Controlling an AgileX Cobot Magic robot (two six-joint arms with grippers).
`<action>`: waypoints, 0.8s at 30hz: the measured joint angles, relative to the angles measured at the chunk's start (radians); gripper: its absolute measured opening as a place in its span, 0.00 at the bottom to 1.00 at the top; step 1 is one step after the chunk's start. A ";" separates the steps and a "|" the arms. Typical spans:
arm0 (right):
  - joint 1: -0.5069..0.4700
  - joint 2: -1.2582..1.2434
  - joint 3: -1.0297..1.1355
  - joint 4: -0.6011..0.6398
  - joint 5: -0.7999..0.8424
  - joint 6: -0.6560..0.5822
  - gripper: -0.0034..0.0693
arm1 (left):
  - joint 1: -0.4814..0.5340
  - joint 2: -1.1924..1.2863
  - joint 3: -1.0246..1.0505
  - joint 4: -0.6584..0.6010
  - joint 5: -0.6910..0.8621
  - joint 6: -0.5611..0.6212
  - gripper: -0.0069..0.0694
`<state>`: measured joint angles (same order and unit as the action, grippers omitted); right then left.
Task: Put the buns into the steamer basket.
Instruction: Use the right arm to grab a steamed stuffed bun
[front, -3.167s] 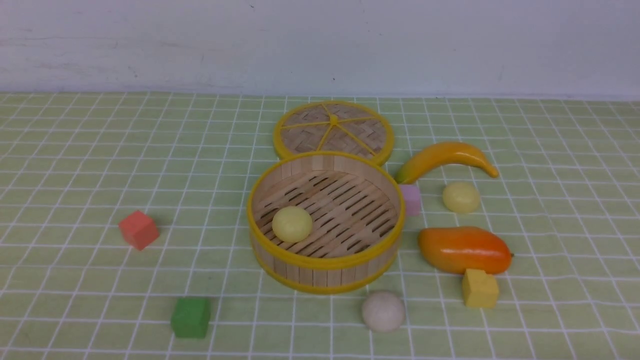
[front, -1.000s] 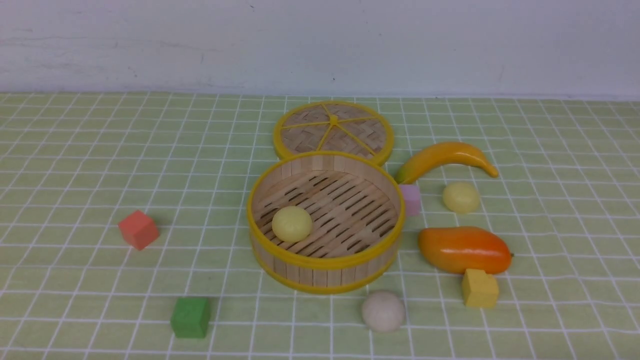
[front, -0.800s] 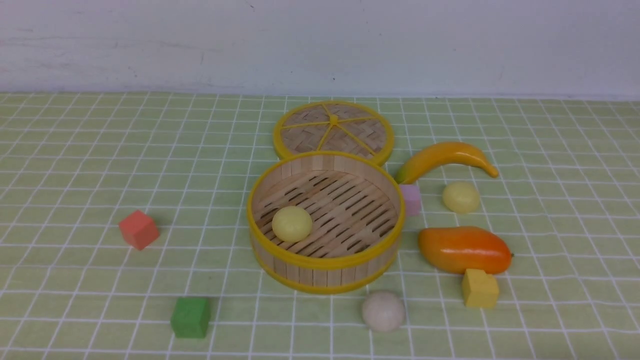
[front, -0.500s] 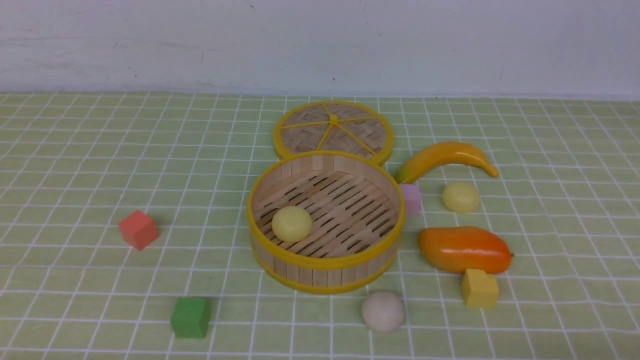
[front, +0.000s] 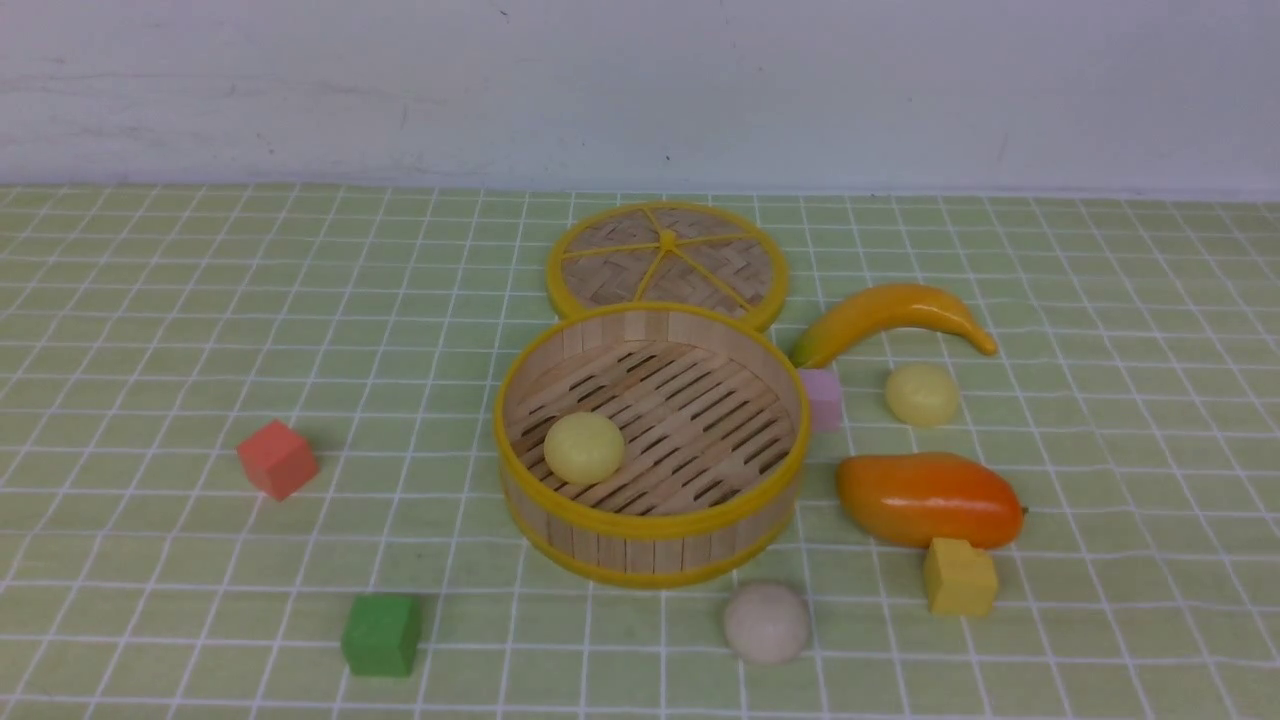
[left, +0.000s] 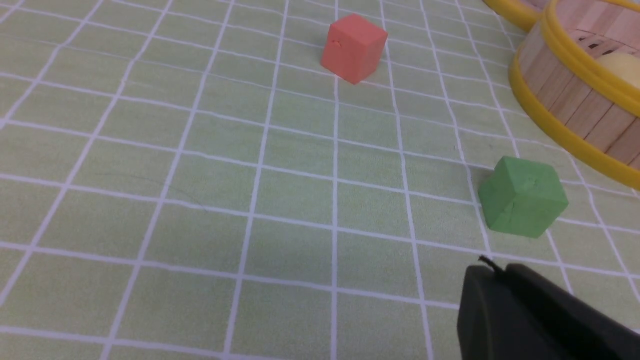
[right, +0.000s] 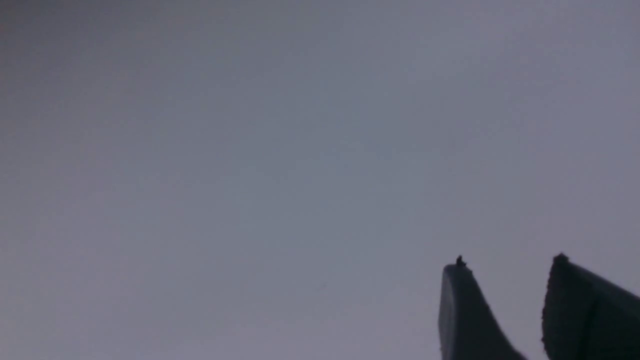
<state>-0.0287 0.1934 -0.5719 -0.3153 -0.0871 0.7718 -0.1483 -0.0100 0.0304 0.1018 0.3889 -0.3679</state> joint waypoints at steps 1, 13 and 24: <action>0.000 0.057 -0.061 -0.001 0.076 0.001 0.38 | 0.000 0.000 0.000 0.000 0.000 0.000 0.12; 0.000 0.546 -0.216 0.076 0.606 -0.149 0.38 | 0.000 0.000 0.000 0.000 0.000 0.000 0.14; 0.227 0.981 -0.195 0.773 0.627 -0.736 0.38 | 0.000 0.000 0.000 0.000 0.000 0.000 0.14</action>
<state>0.1987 1.1742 -0.7672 0.4572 0.5401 0.0355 -0.1483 -0.0100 0.0304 0.1018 0.3889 -0.3679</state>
